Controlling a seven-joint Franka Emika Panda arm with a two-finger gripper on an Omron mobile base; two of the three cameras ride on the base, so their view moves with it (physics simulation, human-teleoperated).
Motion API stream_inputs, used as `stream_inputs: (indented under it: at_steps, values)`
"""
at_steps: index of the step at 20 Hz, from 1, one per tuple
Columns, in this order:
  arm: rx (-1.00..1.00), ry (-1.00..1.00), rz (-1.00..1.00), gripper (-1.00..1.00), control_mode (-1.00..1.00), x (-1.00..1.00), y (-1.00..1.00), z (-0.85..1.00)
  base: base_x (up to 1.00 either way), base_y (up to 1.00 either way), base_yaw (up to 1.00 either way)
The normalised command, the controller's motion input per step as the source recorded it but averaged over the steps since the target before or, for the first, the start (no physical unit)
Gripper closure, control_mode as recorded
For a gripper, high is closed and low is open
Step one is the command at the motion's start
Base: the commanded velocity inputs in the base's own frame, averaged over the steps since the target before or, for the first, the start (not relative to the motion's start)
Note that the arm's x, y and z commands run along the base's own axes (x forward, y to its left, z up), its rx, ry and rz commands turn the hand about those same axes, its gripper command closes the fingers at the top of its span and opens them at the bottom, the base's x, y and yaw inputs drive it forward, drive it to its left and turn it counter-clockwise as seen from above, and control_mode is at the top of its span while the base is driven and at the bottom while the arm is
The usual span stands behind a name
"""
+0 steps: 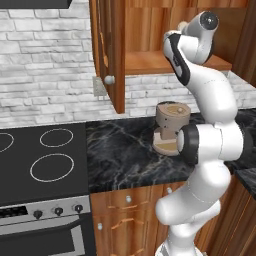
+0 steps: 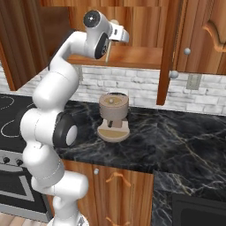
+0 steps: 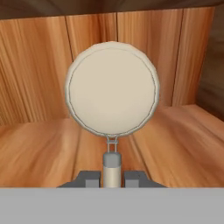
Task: Pick up the bar soap and dish brush from the sink, and place them back in the cabinet, and close the cabinet doors.
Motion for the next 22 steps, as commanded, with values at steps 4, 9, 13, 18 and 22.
stream_inputs:
  at_steps: [4, 9, 13, 18, 22]
  values:
    - [0.0, -0.14, 0.0, 1.0, -1.0, 0.12, 0.0, -0.05, 0.0, 0.0, 0.0]
    - [0.0, -0.12, 0.0, 1.0, -1.0, 0.09, 0.0, -0.01, 0.0, 0.0, 0.0]
    - [0.0, -0.05, 0.0, 1.0, -1.0, 0.11, 0.0, -0.01, 0.0, 0.0, 0.0]
    - [0.0, -0.03, 0.0, 1.0, -1.0, 0.17, 0.0, -0.06, 0.0, 0.0, 0.0]
    - [0.0, -0.03, 0.0, 1.0, -1.0, 0.17, 0.0, 0.0, 0.0, 0.0, 0.0]
